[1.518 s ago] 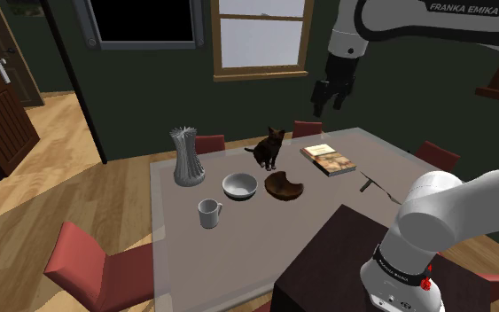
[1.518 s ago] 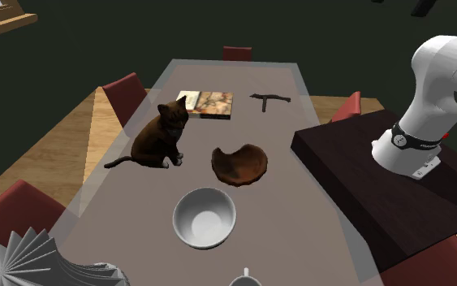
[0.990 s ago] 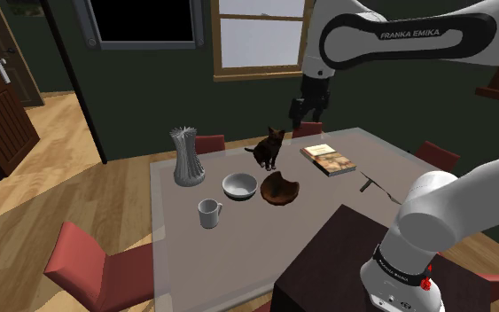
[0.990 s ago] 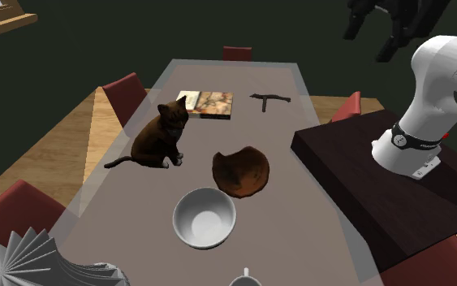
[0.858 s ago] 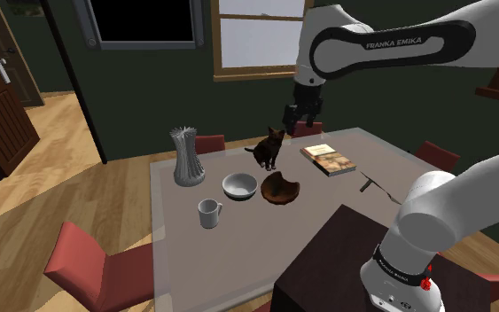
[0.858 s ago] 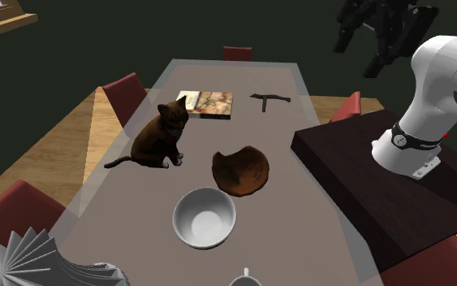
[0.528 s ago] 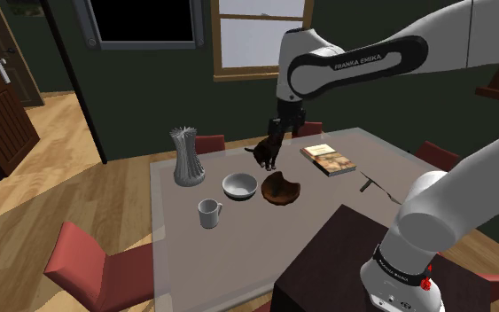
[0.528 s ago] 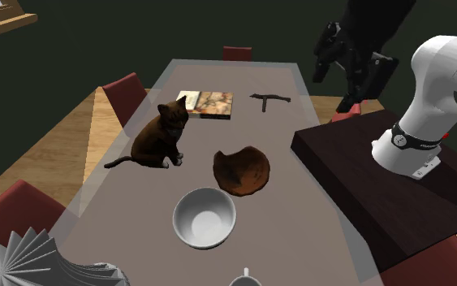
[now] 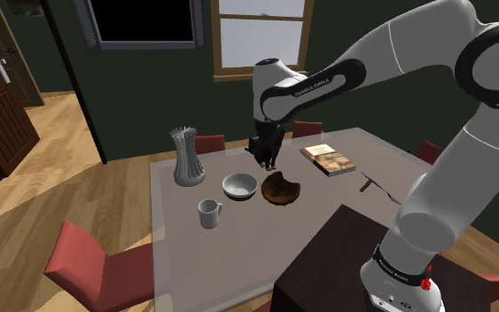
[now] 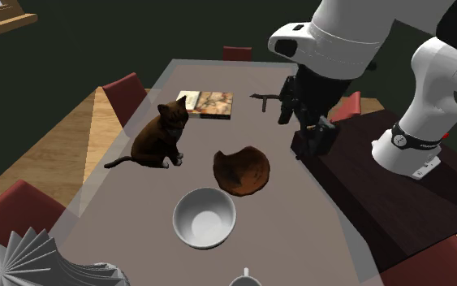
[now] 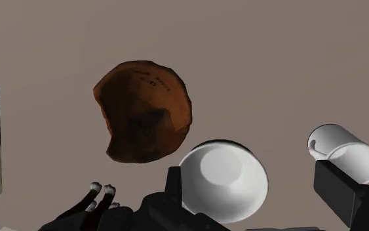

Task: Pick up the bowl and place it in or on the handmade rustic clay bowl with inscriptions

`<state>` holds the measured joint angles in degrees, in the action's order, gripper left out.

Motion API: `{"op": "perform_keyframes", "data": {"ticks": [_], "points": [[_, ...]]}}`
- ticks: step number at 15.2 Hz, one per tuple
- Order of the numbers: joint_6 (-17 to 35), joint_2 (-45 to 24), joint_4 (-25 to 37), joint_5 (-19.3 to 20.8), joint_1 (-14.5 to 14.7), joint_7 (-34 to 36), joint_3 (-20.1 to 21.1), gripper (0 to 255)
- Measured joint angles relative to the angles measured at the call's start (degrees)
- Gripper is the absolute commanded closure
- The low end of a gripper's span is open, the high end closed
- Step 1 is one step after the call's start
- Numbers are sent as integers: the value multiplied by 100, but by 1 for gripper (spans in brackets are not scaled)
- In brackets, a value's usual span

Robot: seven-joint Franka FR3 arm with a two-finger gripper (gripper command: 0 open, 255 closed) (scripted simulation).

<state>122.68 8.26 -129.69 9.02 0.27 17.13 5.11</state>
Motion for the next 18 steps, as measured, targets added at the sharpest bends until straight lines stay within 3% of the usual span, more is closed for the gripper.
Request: {"op": "perform_keyframes", "data": {"ticks": [9, 18], "points": [[653, -1966, 1052, 589, 100, 546, 81, 0], [750, -3998, 2730, 1042, 374, 882, -49, 0]]}}
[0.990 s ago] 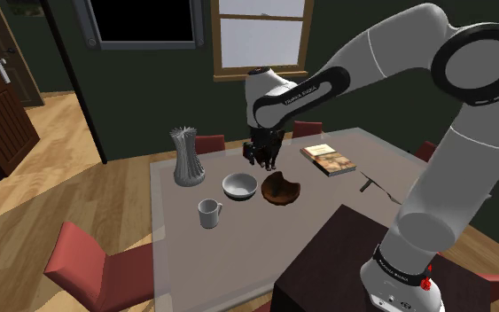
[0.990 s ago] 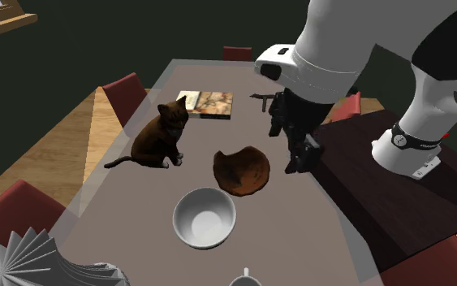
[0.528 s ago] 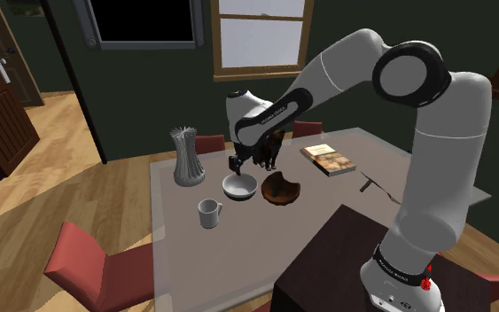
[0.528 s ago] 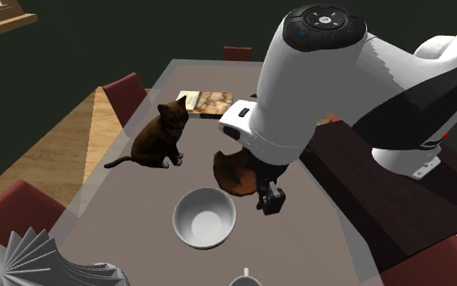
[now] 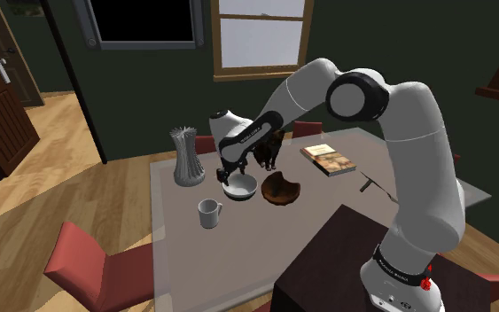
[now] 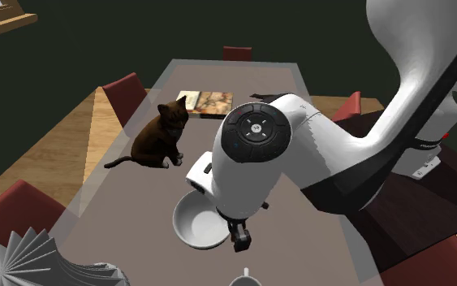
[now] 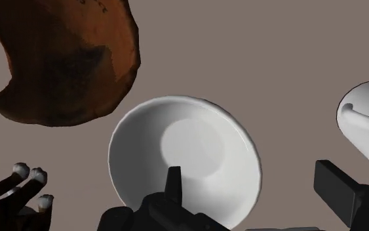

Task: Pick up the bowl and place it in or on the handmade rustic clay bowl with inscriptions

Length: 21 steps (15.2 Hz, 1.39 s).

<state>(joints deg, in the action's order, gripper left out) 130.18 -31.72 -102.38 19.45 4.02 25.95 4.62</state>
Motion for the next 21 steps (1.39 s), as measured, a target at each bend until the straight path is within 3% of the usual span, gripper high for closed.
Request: {"op": "perform_keyframes", "data": {"ticks": [7, 9, 21], "points": [[-226, -1691, 1762, 141, 206, 10, -133, 0], [-235, -1958, 2021, 152, 232, 10, -152, 0], [28, -2354, 2162, 204, 199, 31, -211, 0]]}}
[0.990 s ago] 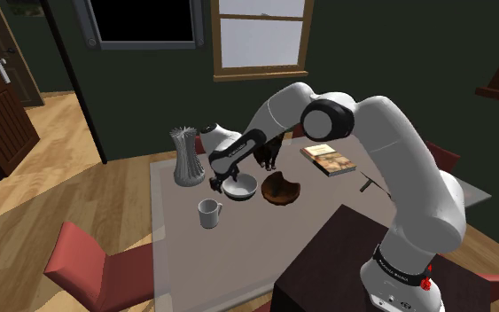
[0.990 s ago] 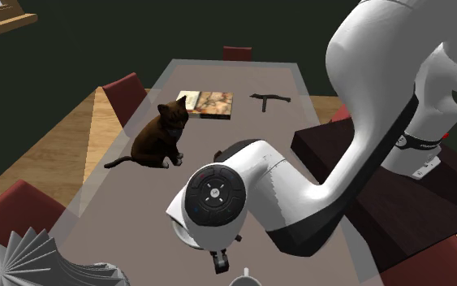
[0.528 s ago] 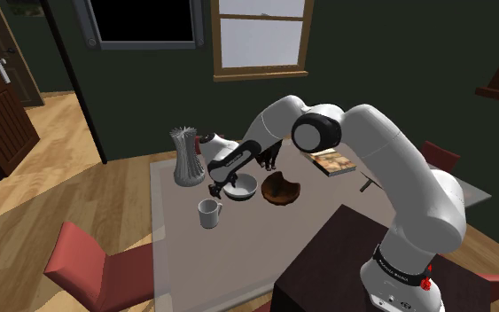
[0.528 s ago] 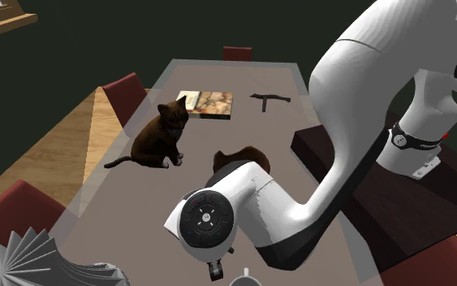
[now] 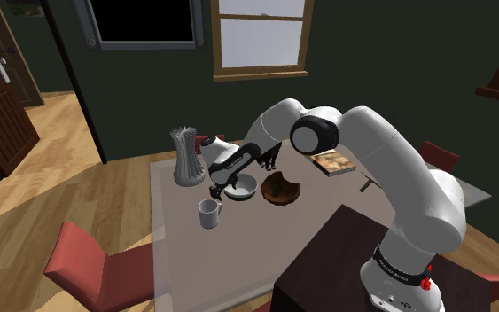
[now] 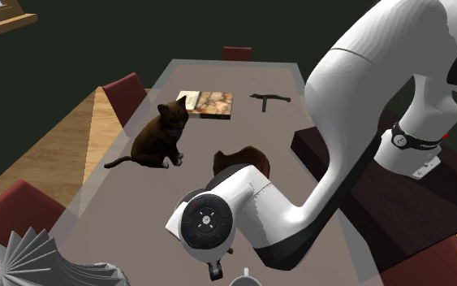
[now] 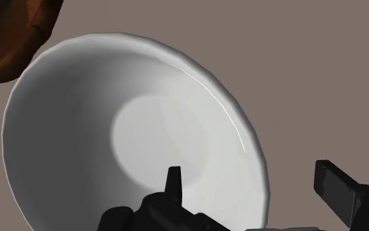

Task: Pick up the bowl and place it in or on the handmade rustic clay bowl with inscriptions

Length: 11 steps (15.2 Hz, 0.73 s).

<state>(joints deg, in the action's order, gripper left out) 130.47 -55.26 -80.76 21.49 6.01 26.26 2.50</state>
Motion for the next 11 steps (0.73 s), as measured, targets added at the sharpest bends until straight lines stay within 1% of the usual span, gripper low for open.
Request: {"op": "perform_keyframes", "data": {"ticks": [1, 11], "points": [[0, -1, 1, 0, 0, 0, 0, 255], [1, 0, 3, 0, 1, 0, 0, 255]]}}
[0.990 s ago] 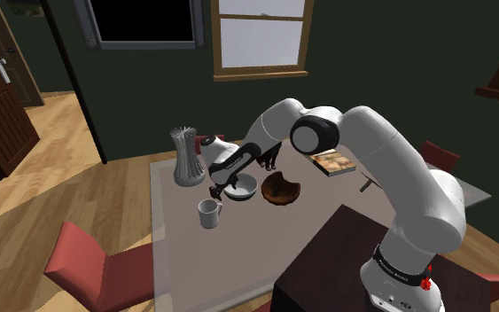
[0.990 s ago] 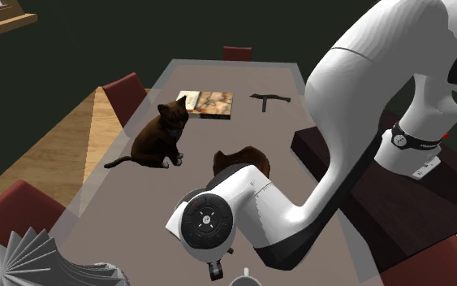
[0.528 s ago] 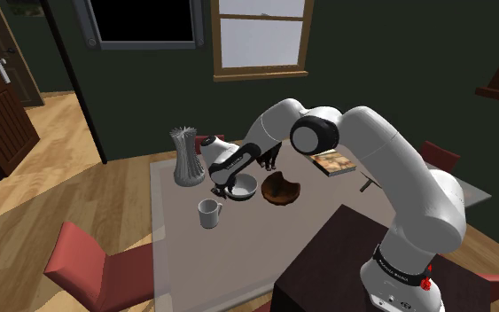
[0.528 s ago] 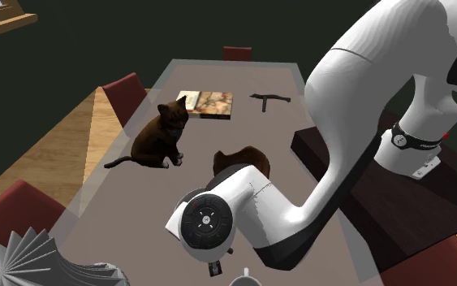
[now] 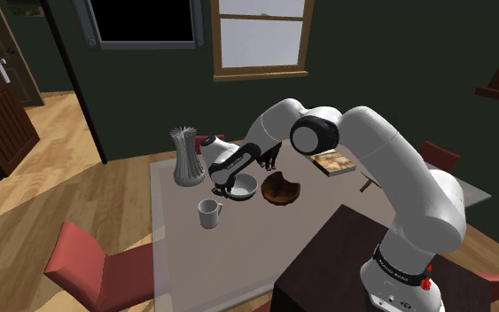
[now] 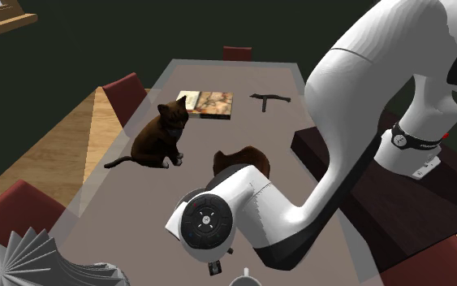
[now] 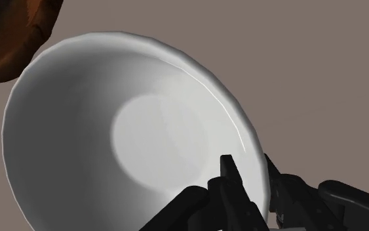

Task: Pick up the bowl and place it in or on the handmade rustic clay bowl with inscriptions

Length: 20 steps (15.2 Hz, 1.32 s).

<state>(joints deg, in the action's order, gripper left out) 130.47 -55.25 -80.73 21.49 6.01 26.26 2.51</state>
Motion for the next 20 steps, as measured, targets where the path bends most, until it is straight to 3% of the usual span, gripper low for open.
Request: {"op": "perform_keyframes", "data": {"ticks": [20], "points": [[-705, 1089, -372, -138, -65, -229, 119, 255]]}}
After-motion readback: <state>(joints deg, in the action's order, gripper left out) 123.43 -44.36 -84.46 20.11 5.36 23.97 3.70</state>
